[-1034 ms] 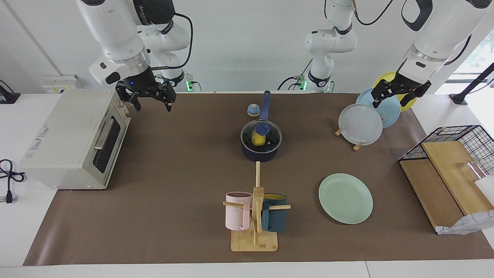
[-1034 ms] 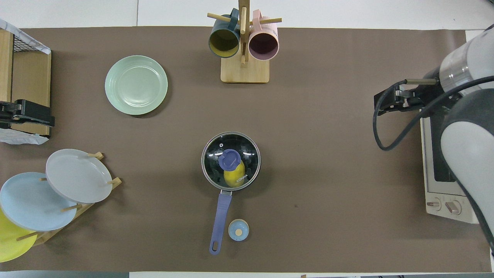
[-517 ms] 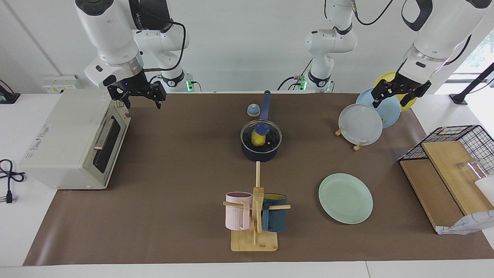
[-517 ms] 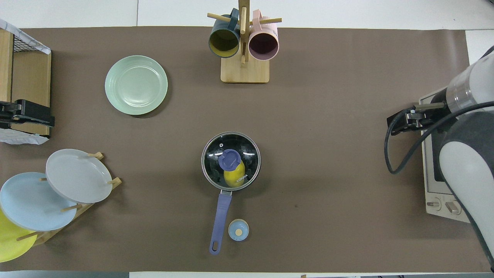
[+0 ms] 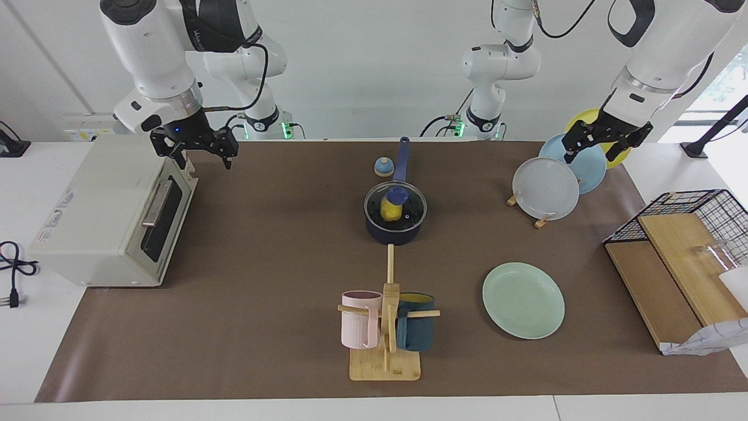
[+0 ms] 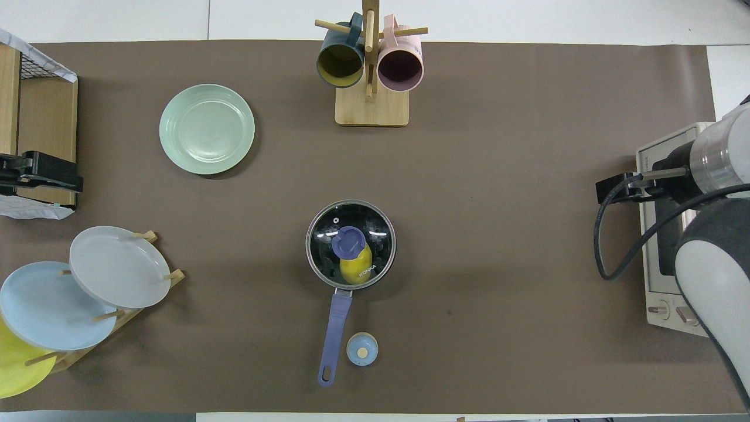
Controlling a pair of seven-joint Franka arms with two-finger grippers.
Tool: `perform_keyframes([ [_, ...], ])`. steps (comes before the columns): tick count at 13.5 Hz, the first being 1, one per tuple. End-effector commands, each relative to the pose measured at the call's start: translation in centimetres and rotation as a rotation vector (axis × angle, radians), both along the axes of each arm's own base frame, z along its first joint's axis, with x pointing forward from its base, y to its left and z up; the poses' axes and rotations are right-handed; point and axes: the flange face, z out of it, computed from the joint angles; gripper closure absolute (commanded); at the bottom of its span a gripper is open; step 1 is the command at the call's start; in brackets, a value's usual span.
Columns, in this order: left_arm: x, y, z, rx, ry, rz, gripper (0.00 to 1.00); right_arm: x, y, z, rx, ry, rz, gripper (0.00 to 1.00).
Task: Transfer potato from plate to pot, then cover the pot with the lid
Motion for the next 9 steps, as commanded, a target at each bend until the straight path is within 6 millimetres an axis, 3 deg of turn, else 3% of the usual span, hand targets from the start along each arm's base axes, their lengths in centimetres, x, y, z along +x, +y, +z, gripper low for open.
perform_keyframes([
  [1,-0.5,0.3,0.5,0.020,0.004,0.012,0.00,-0.1,-0.2,0.1,-0.005,-0.003,0.016,0.00],
  [9,-0.5,0.3,0.5,0.020,0.004,0.012,0.00,0.3,-1.7,0.1,0.015,-0.008,-0.015,0.00],
])
